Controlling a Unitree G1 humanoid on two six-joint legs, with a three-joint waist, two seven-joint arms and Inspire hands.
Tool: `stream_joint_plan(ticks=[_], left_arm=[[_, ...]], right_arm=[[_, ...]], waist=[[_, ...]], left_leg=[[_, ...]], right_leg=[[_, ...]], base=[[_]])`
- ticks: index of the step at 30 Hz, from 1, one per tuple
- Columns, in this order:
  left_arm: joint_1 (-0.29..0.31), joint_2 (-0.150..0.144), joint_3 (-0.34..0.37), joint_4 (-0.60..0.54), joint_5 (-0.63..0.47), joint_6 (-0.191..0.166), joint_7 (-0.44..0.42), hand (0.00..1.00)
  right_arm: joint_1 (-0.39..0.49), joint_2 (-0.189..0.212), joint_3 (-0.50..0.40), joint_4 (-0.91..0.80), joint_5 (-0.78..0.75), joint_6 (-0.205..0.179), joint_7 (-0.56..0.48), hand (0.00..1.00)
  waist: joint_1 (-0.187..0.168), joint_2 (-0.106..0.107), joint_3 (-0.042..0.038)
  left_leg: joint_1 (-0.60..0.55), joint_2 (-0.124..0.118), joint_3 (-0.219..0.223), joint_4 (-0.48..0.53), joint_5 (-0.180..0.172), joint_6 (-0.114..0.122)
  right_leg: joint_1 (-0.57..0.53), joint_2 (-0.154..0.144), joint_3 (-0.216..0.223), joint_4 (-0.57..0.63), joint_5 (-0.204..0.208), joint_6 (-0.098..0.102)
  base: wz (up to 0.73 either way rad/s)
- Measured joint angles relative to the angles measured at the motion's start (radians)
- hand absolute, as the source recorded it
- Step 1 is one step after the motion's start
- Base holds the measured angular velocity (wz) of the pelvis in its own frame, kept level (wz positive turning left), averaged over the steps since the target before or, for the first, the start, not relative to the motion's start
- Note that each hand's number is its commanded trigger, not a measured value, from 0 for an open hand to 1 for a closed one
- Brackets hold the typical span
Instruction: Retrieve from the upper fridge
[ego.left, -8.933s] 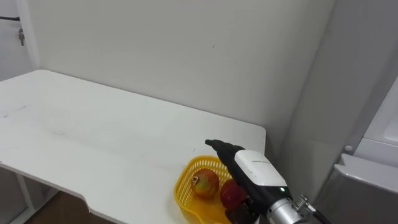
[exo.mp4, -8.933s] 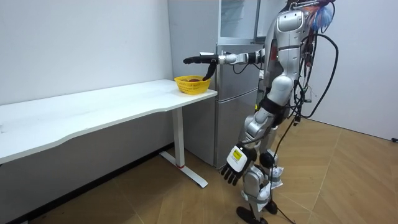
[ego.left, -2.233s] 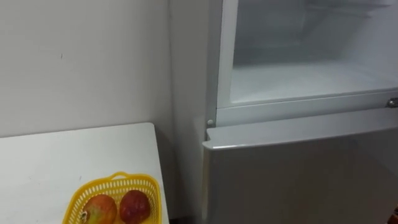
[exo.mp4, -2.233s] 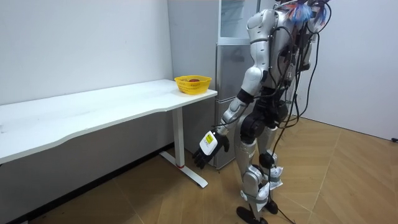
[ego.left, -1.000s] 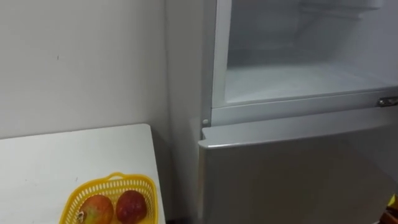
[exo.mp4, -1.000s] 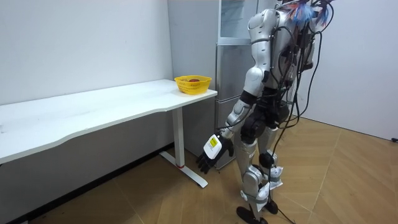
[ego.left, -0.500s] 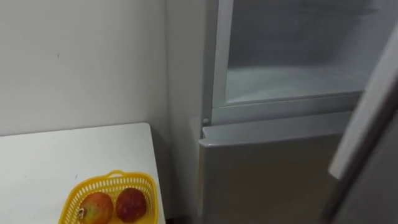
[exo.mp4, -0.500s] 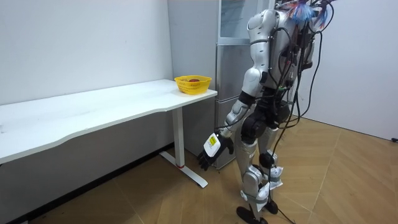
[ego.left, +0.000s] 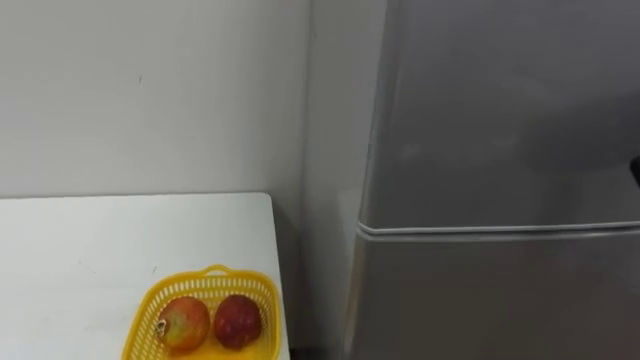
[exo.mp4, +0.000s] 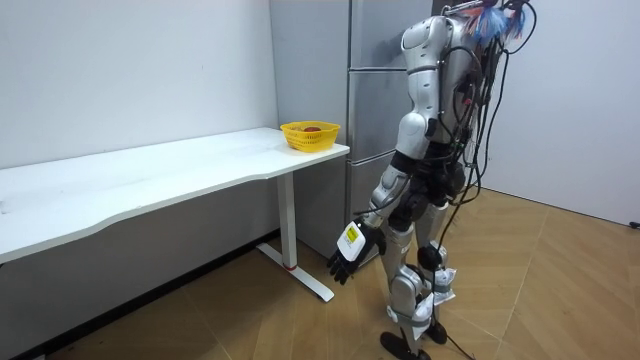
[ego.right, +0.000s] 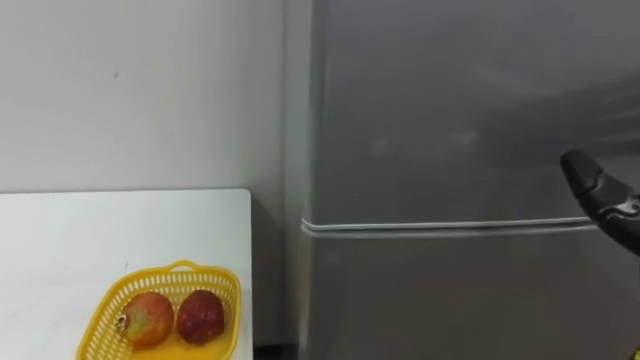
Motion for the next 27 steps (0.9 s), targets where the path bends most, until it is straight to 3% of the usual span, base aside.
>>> stream_joint_plan(ticks=[8,18,22,27], left_arm=[[0.001,0.000,-0.015,0.001,-0.001,0.000,0.003,0.00],[0.003,0.000,-0.018,0.016,0.000,-0.002,0.022,0.00],[0.010,0.000,-0.011,0.014,0.001,-0.002,0.021,0.00],[0.010,0.001,-0.005,0.010,0.001,0.011,0.024,0.00]], right_arm=[[0.000,0.000,0.008,0.000,0.001,-0.003,0.000,0.00],[0.000,-0.004,0.002,0.005,-0.074,-0.002,-0.022,0.00],[0.001,-0.007,-0.017,0.005,-0.247,0.010,-0.112,0.00],[0.035,-0.008,-0.036,0.085,-0.591,0.012,-0.246,0.00]], waist=[[-0.001,0.003,0.0046],[-0.010,0.009,0.0024],[-0.010,0.009,-0.0002],[-0.015,0.008,-0.0013]], left_leg=[[0.002,0.001,0.001,-0.002,0.000,0.000],[-0.001,0.001,-0.003,0.007,0.000,0.000],[-0.002,0.000,-0.005,0.005,0.000,0.000],[-0.003,0.000,-0.008,0.005,0.000,-0.001]], right_leg=[[-0.002,0.001,0.001,-0.003,0.001,-0.001],[-0.002,0.000,-0.005,-0.005,0.001,-0.001],[-0.003,0.000,0.000,-0.006,0.000,0.000],[0.007,0.001,-0.003,-0.008,0.000,0.000]], base=[[0.00],[0.01],[0.01],[0.03]])
